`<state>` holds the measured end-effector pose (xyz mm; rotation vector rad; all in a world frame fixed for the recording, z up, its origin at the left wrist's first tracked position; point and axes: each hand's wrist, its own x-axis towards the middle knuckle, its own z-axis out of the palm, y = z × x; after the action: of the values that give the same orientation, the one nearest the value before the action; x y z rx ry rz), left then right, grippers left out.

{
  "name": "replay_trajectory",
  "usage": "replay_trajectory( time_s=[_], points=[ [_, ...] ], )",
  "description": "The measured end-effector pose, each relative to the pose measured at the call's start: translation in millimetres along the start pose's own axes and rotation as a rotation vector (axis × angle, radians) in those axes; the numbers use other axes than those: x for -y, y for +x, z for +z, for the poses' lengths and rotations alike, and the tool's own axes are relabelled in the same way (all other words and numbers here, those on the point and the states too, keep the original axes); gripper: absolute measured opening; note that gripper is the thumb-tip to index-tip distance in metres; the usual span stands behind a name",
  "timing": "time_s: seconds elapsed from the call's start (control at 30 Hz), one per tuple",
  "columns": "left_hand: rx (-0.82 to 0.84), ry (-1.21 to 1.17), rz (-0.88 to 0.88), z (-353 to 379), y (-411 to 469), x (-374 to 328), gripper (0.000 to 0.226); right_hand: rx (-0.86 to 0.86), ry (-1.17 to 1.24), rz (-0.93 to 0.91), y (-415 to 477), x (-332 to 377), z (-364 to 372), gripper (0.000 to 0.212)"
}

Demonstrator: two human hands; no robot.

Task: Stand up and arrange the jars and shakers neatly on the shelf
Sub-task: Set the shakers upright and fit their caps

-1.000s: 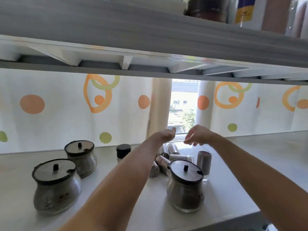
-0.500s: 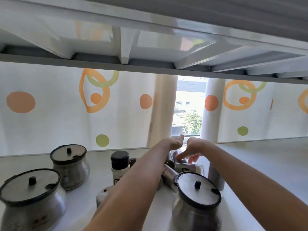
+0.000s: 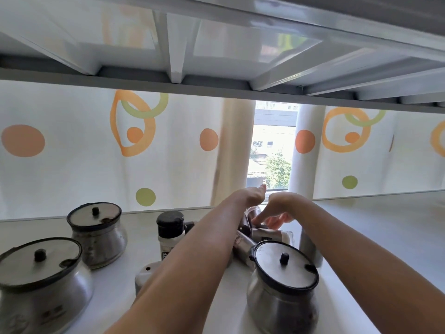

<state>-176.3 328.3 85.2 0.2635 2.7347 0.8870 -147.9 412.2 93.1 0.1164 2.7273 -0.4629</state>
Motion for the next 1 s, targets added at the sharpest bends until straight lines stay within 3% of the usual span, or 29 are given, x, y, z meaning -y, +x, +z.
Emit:
replay_trajectory(
  time_s=[0.1, 0.2, 0.3, 0.53, 1.0],
  points=[
    [-0.012, -0.006, -0.01, -1, -2, 1, 0.065, -0.003, -0.009, 0.038, 1, 1, -2, 0.032],
    [-0.005, -0.007, -0.034, -2, -1, 5, 0.066, -0.105, 0.011, 0.034, 0, -2, -7, 0.048],
    [0.032, -0.012, -0.056, -3, -4, 8, 0.068, -0.166, 0.074, 0.024, -3, -3, -13, 0.045],
    [0.088, 0.009, 0.007, -1, -11, 9, 0.048, -0.453, 0.287, -0.069, 10, -2, -16, 0.055],
    [-0.065, -0.023, -0.025, -13, -16, 11, 0.047, -0.481, 0.144, -0.118, 16, 3, -5, 0.063]
  ],
)
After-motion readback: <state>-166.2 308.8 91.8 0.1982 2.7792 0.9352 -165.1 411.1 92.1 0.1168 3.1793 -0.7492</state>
